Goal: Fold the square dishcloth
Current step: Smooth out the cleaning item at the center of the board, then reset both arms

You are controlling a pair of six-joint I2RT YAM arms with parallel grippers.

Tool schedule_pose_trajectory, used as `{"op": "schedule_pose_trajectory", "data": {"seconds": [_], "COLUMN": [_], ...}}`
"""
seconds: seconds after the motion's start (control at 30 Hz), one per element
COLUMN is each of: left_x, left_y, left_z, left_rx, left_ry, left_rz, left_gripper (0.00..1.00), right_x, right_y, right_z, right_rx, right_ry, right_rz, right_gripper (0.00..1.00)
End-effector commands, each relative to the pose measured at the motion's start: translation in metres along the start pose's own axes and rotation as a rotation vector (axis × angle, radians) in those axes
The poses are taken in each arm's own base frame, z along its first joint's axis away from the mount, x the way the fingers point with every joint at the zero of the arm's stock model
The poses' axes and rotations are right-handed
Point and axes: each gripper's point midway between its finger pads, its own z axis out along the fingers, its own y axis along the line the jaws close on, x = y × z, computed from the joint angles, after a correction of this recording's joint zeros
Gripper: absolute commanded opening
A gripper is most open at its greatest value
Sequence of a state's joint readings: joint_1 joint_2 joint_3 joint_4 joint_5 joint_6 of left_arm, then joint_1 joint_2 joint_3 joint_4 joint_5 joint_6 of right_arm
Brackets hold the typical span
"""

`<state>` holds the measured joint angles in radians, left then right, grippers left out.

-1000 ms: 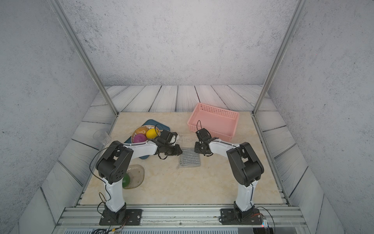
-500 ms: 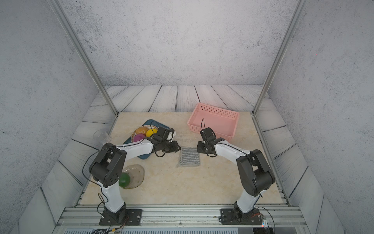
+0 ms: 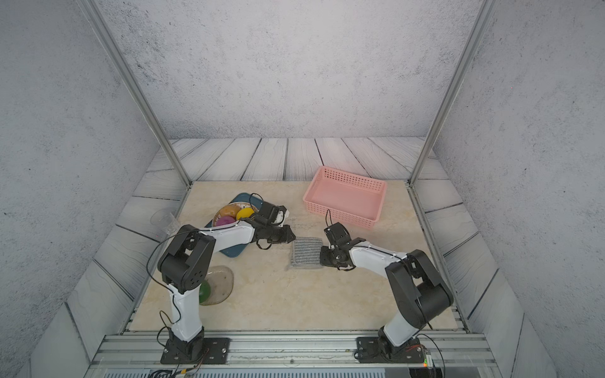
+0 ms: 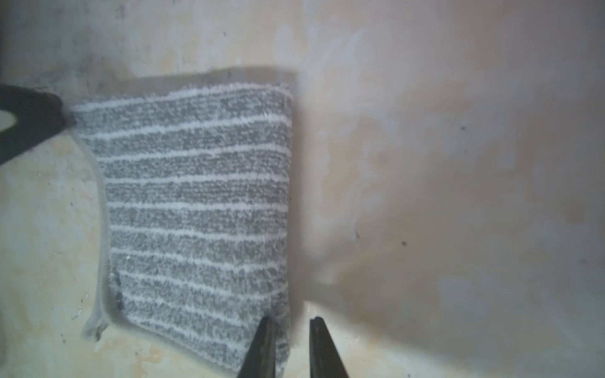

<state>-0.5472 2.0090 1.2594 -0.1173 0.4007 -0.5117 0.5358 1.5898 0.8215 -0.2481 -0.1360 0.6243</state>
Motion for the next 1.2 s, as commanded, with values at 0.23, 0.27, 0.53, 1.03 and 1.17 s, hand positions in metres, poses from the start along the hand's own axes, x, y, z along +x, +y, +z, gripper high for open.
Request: {"op": "schedule_pose_trajectory", "data": {"seconds": [0.23,0.27,0.53,1.03,1.17], "left_x": [0.002,0.003,-0.002,-0.031,-0.03], "left_y": [0.009,0.01,0.006,-0.013,0.009], "left_z": [0.012,0.012,0.002,-0.1,-0.138], "left_rx": [-0.014,-0.017,-0.012,-0.098,-0.229], "left_ry": [0.029,0.03,0.009,-0.227,-0.324], "left_rz": [-0.006,-0.008,-0.013,0.029,0.012], "left_gripper": [0.23,0.23,0.3,0.66,0.82], "right_x": [0.01,0.012,0.018,-0.039,-0.055], "right_y": [0.006,0.006,-0.003,-0.035,-0.059], "right_z": [0.001,0.003,0.003,-0.072,-0.106], "right_rx": [-0.039,-0.037,0.007,0.283,0.397], "right_ry": [0.008,0.014,0.017,-0.243,-0.358], "right_rz": [0.009,0.009,0.005,-0.039,-0.017], "right_gripper": [0.18,0.18,0.19,0.5,0.7]}}
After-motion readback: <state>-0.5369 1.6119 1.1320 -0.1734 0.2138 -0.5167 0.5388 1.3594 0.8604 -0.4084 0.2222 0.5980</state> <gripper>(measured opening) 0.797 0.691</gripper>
